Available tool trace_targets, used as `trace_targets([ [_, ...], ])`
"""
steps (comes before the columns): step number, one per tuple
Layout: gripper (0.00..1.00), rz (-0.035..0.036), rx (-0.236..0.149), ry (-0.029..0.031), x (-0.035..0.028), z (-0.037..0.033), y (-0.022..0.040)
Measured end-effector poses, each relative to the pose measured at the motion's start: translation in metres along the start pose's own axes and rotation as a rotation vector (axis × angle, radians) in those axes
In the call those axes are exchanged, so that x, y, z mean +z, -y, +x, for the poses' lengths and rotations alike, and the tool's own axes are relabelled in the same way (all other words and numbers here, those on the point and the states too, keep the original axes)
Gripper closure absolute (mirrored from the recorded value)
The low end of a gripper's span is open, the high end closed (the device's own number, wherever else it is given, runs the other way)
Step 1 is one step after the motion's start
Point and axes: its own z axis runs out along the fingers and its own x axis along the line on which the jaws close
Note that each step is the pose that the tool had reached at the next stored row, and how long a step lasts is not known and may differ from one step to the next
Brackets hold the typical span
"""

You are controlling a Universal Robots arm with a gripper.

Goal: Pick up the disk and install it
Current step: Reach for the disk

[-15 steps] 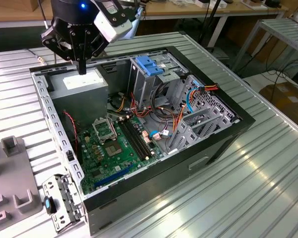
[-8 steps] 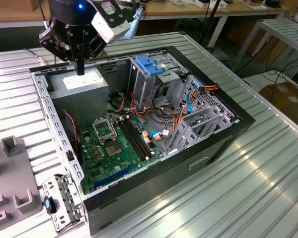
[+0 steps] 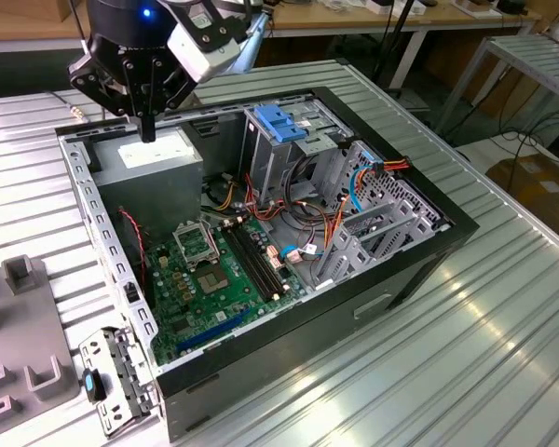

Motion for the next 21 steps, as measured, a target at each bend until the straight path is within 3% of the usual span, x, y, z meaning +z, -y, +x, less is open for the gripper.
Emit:
trace_targets([
  [21,0.89,0.0002,0.000,-0.0023,0.0020,0.0110,0.0009],
])
